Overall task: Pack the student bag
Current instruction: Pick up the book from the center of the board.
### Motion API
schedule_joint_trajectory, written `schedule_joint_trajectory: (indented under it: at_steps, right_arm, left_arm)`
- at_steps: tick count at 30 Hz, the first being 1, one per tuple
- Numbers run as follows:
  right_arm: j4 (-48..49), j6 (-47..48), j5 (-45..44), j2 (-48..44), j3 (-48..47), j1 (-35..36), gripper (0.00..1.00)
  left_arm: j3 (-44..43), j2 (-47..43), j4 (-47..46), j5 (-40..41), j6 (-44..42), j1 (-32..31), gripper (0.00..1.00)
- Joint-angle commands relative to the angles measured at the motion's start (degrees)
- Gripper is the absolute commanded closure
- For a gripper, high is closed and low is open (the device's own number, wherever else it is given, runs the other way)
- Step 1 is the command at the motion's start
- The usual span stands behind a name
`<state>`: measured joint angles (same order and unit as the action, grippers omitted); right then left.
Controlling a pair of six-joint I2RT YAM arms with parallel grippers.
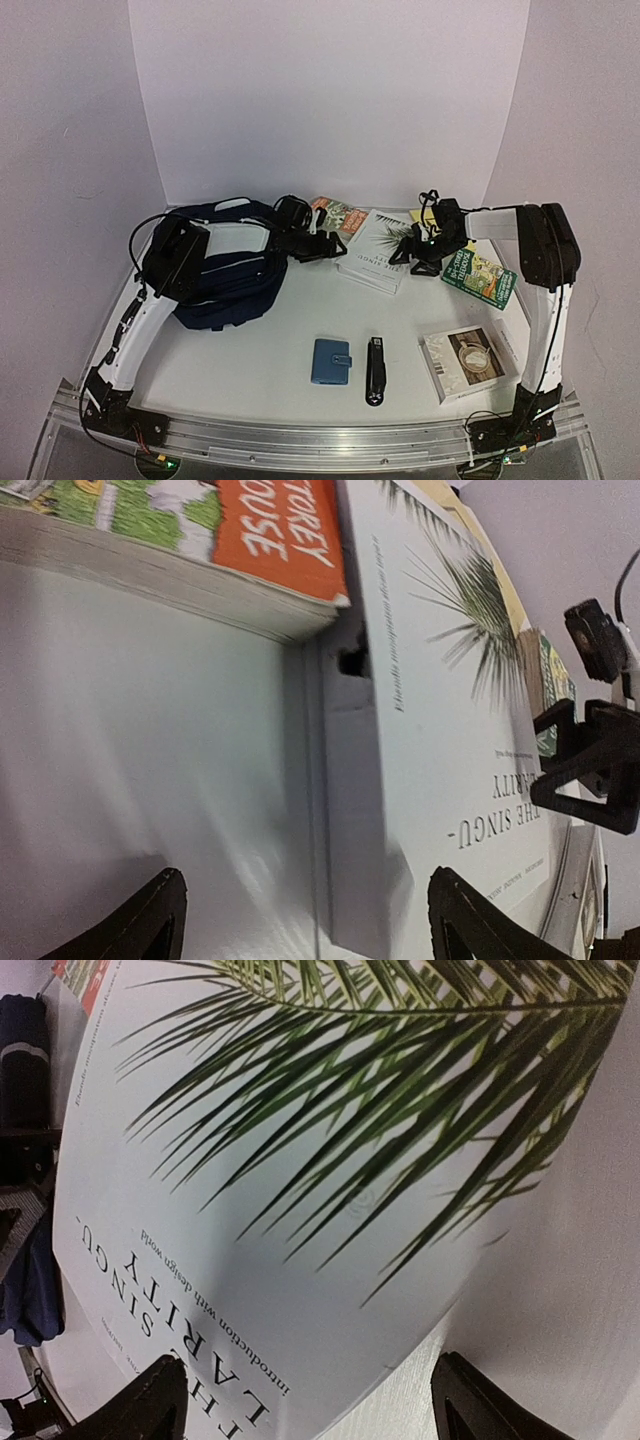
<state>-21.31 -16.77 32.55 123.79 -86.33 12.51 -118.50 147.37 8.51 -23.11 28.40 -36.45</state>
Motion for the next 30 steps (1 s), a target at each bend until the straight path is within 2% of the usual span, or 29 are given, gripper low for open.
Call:
schedule_joint_trajectory:
  at_steps: [1,5,8,15,18,24,30]
  right_arm:
    - [0.97,-1.14,1.91,0.67,2.07,0.39,0.20]
    - [1.29,-1.44,3.56,0.08,3.52,1.22,0.23]
    - [1.58,-1.69,4.65,-0.94,4.93,1.98,0.26]
    - [2.85,-1.93,6.54,-5.28,7.88,3.10,0.30]
    - [3.15,-1.24,6.91,-7.59,8.57,3.37,0.30]
    - [3.21,-0.27,7.49,-12.10,9.38,3.43,0.27]
    - [3.13,0.28,7.57,-14.44,10.22,3.16,0.14]
  left_arm:
    - [-1.15,-0.40,-2.93,-3.93,-0.71,-3.44,0.18]
    - [4.13,-3.34,-6.65,-5.34,-1.65,-5.22,0.29]
    - [9.82,-7.79,-12.21,-5.24,-2.46,-6.64,0.43]
    - [18.01,-15.18,-19.06,-5.93,-1.63,-8.01,0.85]
    - [20.10,-17.30,-21.27,-5.95,-1.13,-8.29,0.98]
    - [24.12,-20.83,-25.39,-5.30,0.58,-8.37,1.00]
    - [30.13,-25.22,-29.93,-3.39,2.55,-8.36,1.00]
